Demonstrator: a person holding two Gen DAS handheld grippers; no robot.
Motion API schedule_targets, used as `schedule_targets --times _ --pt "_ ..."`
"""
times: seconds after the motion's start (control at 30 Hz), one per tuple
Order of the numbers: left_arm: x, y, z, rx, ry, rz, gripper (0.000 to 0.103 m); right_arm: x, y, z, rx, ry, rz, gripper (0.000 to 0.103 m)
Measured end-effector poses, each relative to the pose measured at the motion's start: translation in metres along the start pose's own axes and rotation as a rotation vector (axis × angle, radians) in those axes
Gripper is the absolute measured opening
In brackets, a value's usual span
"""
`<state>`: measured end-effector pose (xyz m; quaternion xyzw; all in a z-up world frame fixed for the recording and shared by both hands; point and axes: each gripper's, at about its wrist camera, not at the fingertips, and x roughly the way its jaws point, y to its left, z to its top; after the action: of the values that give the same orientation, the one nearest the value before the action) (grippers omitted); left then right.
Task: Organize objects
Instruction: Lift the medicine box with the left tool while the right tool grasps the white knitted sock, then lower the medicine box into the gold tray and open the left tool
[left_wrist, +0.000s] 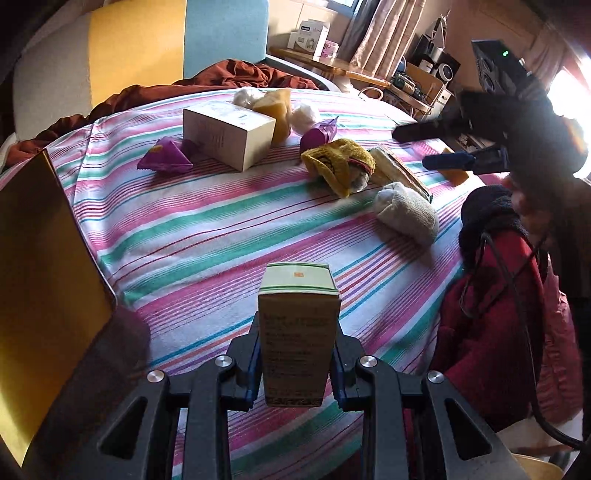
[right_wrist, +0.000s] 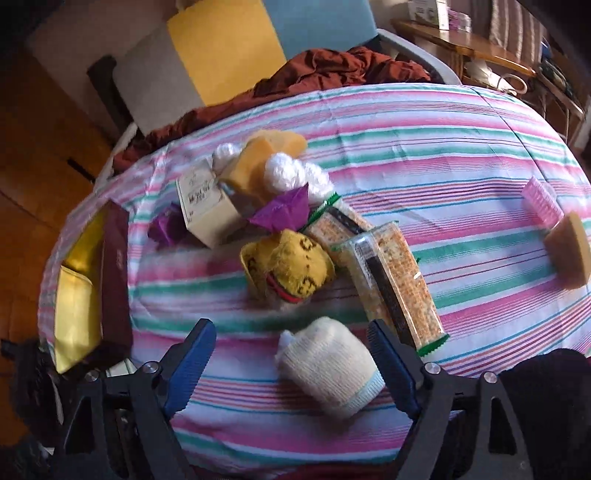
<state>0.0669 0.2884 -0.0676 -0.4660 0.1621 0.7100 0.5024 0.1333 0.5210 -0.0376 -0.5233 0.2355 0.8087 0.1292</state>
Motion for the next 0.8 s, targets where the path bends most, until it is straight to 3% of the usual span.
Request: schedule_targets --times 0.2,0.23,0.37,0.6,0.8 --pt "-0.01 0.0 -0.001 -0.005 -0.033 -0.006 0.03 0.037 0.012 -0.012 -0.155 0.191 -0.186 0.079" --pt "-0.013 0.001 -0.001 -0.005 -0.041 -0.008 0.03 0.045 0.012 -0.013 -0.166 0.224 -0.221 0.075" --pt "-0.024 0.003 -0.003 -0.012 -0.073 -0.008 0.03 0.052 0.016 -0.015 -0.211 0.238 -0.311 0.062" --pt "-0.047 0.019 -0.005 -0.061 -0.135 0.007 0.03 0.05 0.013 -0.02 -0.221 0.229 -0.331 0.061" --pt "-0.081 0.06 -0.016 -0.179 -0.196 0.077 0.03 0.047 0.005 -0.022 -0.196 0.217 -0.319 0.061"
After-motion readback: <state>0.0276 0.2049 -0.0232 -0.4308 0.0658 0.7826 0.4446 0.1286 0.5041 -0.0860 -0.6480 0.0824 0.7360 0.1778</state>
